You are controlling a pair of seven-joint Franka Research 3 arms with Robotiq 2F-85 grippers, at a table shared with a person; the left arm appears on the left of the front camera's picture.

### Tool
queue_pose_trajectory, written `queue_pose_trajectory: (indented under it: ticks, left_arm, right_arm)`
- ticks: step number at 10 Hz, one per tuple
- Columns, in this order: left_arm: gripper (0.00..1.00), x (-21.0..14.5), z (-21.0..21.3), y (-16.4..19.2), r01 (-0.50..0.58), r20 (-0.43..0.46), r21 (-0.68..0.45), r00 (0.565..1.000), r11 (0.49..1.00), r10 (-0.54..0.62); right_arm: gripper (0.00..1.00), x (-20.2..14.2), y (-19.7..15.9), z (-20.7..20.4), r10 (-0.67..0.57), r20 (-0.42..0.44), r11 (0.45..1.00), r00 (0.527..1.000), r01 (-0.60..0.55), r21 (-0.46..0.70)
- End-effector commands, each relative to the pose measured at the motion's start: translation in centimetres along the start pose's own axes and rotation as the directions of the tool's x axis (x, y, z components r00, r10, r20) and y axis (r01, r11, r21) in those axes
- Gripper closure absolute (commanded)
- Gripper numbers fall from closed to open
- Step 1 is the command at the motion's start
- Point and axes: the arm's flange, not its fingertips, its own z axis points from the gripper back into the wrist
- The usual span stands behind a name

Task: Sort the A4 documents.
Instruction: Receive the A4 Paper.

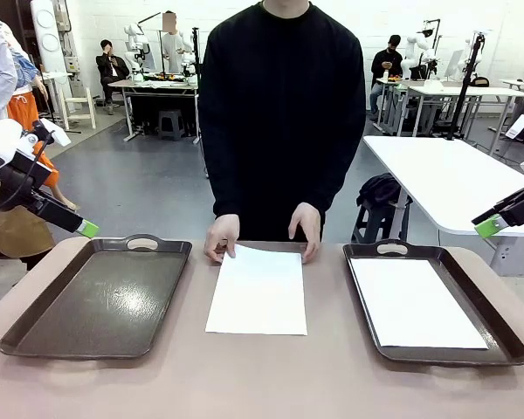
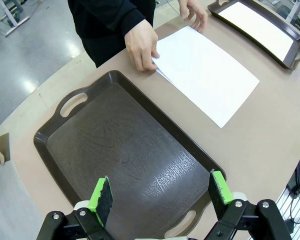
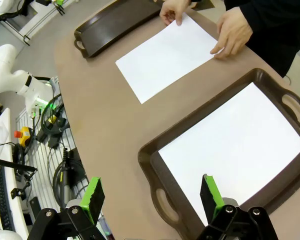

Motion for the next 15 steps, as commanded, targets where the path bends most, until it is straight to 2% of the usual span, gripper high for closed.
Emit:
queue_pose_trajectory:
  ticks: [1,15]
  left_arm:
    - [0.00,-0.12,-0.14,0.20,-0.007,0.008,-0.010,1.000,1.000,0.007]
    - [0.00,-0.12,-0.14,0.20,-0.007,0.008,-0.010,1.000,1.000,0.007]
  right_arm:
    - [0.00,0.06,0.21,0.07,0.009,-0.005,1.000,1.000,-0.009,0.001]
    - [0.00,0.06,0.21,0.07,0.009,-0.005,1.000,1.000,-0.009,0.001]
